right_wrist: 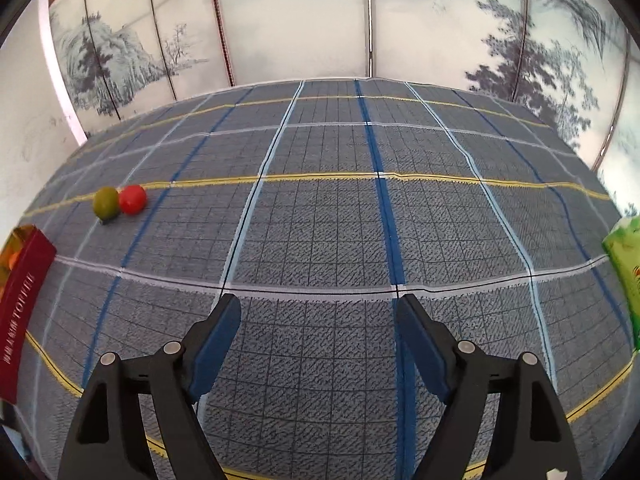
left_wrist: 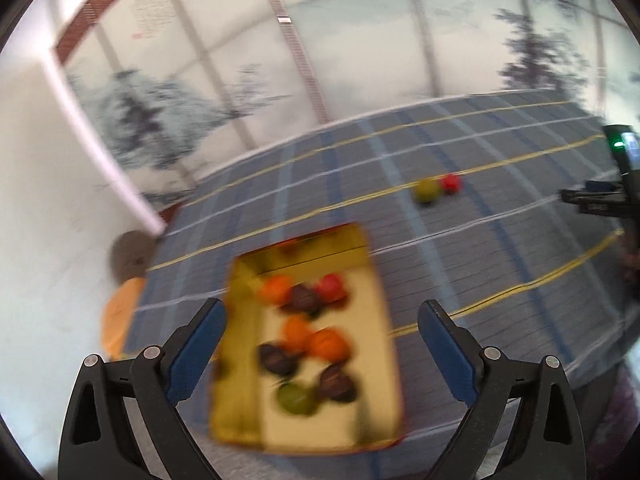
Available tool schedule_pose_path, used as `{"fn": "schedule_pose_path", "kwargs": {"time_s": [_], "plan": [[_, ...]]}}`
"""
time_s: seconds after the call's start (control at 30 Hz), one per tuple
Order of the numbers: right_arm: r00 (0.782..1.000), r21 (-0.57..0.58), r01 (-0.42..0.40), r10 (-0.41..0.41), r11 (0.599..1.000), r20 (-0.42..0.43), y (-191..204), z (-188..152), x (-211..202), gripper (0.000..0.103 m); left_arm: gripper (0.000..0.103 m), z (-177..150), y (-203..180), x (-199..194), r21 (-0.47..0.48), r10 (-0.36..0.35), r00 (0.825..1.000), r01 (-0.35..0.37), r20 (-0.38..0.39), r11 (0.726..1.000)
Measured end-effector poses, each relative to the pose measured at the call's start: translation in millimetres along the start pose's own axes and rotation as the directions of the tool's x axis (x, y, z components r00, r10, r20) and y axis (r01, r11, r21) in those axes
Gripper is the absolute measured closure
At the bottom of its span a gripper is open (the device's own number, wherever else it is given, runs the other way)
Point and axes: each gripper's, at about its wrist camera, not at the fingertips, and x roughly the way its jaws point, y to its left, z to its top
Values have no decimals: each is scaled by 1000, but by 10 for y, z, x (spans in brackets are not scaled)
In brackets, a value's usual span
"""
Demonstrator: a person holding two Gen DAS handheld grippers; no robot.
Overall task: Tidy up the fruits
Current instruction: 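Move the left tool to the small yellow-green fruit and close on it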
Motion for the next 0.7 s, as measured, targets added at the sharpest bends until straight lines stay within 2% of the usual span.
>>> {"fn": "schedule_pose_path", "kwargs": {"time_s": [0.03, 0.1, 0.2, 0.43, 0.47, 0.53, 0.7], "plan": [[1000, 4, -8, 8, 1000, 12, -8, 4, -20, 23, 7, 91, -62, 67, 8, -65, 998, 65, -1, 998], [1000, 8, -21, 21, 1000, 15, -12, 2, -27, 22, 7, 262, -173, 216, 19, -145, 989, 145, -17, 989], [999, 10, -39, 39, 999, 26, -10, -1, -53, 21, 7, 545, -344, 494, 34, -228, 973, 229, -26, 973], [995, 14, -90, 89, 996, 52, -20, -14, -105, 15, 12, 1092, -702, 1348, 103, -283, 954, 293, -98, 951], [994, 15, -96, 95, 995, 57, -23, -14, -115, 15, 17, 1133, -720, 1478, 103, -292, 949, 304, -117, 947], [992, 21, -110, 108, 994, 67, -36, -19, -133, 14, 29, 1202, -736, 1746, 93, -315, 935, 333, -164, 938], [986, 29, -149, 147, 988, 78, -53, -27, -156, 13, 38, 1278, -683, 2244, 12, -377, 888, 393, -265, 919]]}}
